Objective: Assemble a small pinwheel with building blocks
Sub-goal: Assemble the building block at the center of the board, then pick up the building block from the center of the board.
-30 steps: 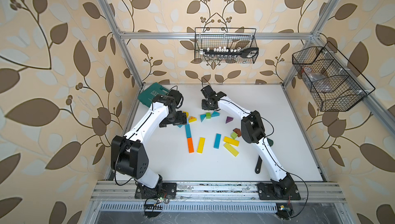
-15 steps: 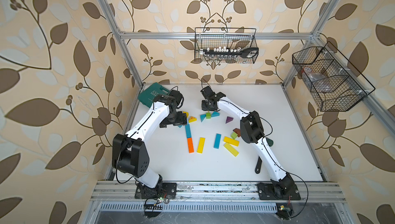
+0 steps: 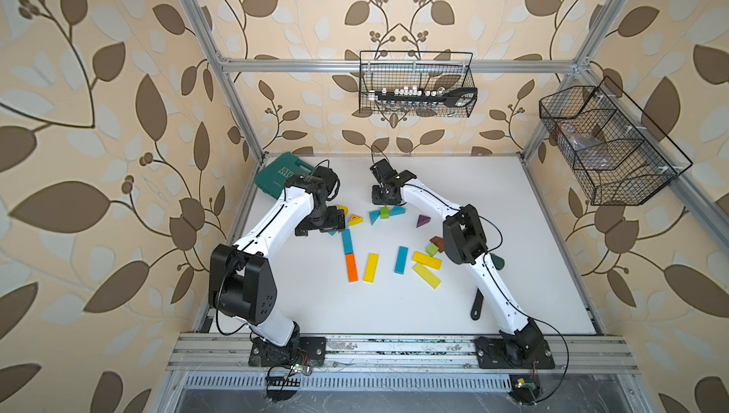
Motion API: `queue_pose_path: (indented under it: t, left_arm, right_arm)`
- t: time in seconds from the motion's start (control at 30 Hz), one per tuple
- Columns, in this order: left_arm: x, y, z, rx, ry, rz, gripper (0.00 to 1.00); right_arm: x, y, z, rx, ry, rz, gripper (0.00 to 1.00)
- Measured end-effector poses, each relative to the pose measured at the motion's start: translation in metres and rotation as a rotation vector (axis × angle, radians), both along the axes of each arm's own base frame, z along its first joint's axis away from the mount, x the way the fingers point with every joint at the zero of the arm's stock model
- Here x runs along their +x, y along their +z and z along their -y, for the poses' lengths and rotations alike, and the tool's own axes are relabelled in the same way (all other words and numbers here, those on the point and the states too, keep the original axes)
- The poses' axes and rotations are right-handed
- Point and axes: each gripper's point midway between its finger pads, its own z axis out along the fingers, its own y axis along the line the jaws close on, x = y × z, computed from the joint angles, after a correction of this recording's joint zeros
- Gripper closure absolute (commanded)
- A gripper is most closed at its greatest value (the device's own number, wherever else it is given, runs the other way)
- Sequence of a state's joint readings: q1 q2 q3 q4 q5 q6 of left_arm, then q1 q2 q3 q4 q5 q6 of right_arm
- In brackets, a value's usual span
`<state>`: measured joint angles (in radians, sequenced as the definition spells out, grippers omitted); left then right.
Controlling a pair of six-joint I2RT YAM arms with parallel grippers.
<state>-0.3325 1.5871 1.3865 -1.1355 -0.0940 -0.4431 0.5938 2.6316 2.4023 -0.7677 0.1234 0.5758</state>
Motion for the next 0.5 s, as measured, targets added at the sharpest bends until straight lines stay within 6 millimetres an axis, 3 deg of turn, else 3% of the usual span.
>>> queue_pose_path:
  t: [0.1, 0.27, 0.4, 0.5]
  left_arm:
    - [0.001, 0.0, 0.0, -0.003, 0.004, 0.006, 0.01]
    - [-0.005, 0.0, 0.013, -0.046, 0.008, 0.031, 0.01]
    - [-0.019, 0.001, 0.054, -0.073, -0.063, 0.048, 0.02]
    - [-0.033, -0.008, 0.089, -0.074, -0.123, 0.02, 0.07]
  right_arm:
    - [-0.001, 0.016, 0.001, 0.01, 0.003, 0.016, 0.49]
    - [-0.011, 0.081, 0.011, 0.059, 0.009, 0.076, 0.47]
    - [-0.03, 0.133, 0.037, 0.112, -0.005, 0.128, 0.44]
    - [-0.056, 0.151, 0.076, 0.127, -0.042, 0.139, 0.42]
